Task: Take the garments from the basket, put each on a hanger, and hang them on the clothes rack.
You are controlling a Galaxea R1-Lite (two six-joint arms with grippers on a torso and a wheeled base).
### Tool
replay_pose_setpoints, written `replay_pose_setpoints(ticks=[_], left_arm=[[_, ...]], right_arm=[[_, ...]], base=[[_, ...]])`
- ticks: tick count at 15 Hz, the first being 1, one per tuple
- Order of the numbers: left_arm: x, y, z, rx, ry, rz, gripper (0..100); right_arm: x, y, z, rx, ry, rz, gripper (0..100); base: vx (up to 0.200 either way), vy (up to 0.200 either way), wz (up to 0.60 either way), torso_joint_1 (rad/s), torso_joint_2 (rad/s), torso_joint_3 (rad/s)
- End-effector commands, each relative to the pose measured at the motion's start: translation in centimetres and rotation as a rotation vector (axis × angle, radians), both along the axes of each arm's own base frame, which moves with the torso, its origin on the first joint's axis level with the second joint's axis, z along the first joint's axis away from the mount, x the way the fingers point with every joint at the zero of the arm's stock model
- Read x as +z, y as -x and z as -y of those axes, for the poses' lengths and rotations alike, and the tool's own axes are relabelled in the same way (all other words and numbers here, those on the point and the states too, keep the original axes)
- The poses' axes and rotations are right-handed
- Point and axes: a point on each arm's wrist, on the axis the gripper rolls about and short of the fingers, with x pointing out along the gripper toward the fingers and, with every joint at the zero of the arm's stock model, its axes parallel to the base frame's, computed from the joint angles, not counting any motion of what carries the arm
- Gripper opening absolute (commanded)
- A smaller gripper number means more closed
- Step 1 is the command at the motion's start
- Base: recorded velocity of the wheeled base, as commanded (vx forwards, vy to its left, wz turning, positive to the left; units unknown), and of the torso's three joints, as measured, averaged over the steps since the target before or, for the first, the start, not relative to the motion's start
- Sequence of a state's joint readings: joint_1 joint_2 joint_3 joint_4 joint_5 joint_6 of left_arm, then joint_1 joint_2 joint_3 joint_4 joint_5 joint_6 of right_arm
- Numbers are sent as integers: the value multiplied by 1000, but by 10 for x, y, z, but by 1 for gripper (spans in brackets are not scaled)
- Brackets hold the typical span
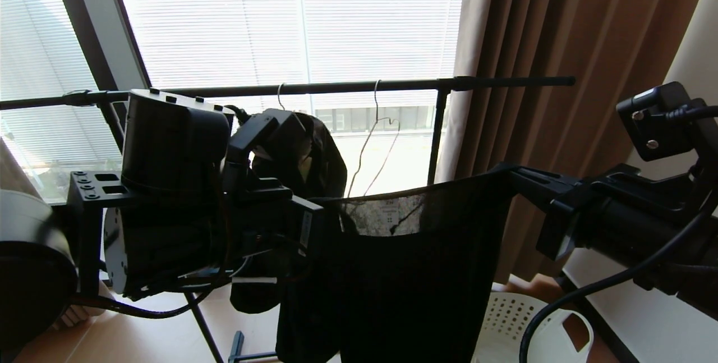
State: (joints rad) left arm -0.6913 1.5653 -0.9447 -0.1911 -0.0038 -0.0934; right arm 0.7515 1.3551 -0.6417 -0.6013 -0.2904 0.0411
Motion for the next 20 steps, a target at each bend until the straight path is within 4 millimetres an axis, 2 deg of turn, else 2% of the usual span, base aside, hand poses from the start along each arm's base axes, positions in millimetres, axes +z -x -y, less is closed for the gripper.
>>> replay_pose_setpoints(ticks=[1,4,7,9,10,14,17,20], left_arm=[[7,-1,-3,5,26,30,0],[9,-7,-6,22,30,39,0],[19,-31,-6,-13,61,66,0],[23,-40,0,-27,68,78,0],[24,-51,9,-42,50,104,0],[25,-72,37,-113,49,138,0],[30,-76,52,-142,66,158,0],[40,-74,59,-163,83,192,0]], right_arm=[[-2,1,-2,8,8,-7,0],[-11,-3,-5,8,30,-34,0],[-28,12,0,47,75,-71,0],[-34,21,-3,102,95,-80,0],[-41,28,-8,162,124,-95,0],[-41,51,-26,302,129,-84,0],[-40,62,-36,370,128,-80,0],[-38,63,-59,413,93,-92,0]], base=[[0,0,0,0,0,0],[0,0,0,0,0,0],[0,0,0,0,0,0],[0,0,0,0,0,0],[0,0,0,0,0,0],[0,0,0,0,0,0],[0,0,0,0,0,0],[0,0,0,0,0,0]])
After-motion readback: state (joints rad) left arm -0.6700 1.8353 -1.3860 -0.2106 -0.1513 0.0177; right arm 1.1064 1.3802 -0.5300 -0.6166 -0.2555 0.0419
